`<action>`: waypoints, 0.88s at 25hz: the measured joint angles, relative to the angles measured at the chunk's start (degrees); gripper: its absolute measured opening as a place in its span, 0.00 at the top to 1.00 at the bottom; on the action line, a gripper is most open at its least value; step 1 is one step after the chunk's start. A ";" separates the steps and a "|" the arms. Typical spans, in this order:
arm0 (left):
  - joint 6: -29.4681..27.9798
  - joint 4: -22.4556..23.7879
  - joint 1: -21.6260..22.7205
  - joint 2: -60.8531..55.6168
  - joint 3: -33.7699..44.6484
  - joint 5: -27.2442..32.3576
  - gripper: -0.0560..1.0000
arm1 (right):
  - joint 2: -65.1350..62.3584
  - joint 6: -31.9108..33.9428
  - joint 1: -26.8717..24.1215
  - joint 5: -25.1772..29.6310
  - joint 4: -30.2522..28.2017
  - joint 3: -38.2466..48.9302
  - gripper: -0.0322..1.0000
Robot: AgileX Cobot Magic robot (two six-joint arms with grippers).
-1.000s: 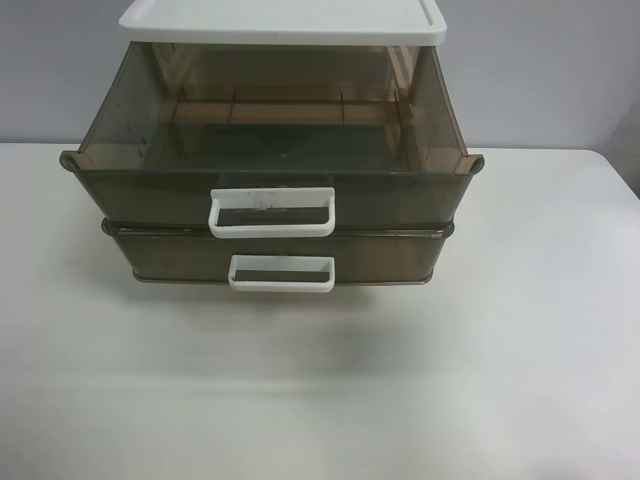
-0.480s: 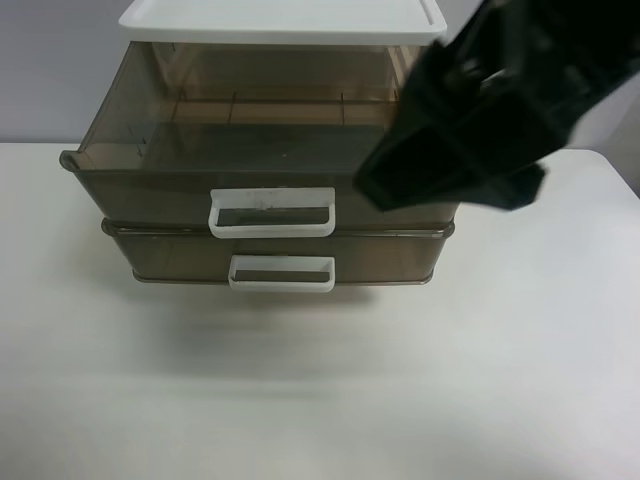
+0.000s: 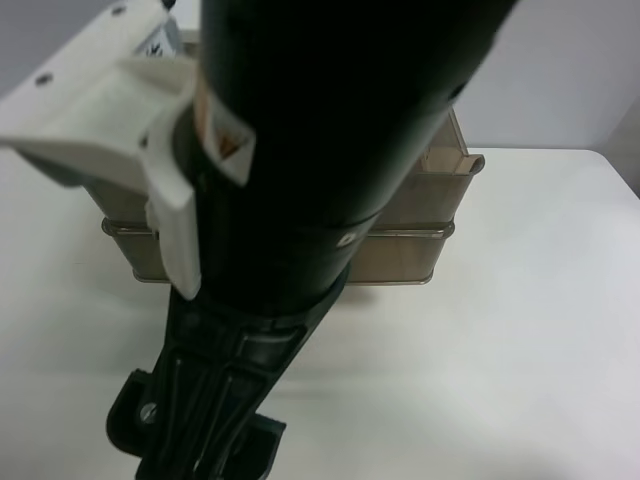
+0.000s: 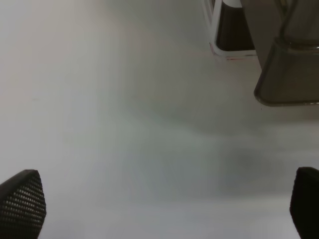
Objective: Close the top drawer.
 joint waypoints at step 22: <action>0.00 0.00 0.00 0.00 0.00 0.00 0.01 | 5.59 -5.53 -15.88 -5.50 2.17 -3.09 0.01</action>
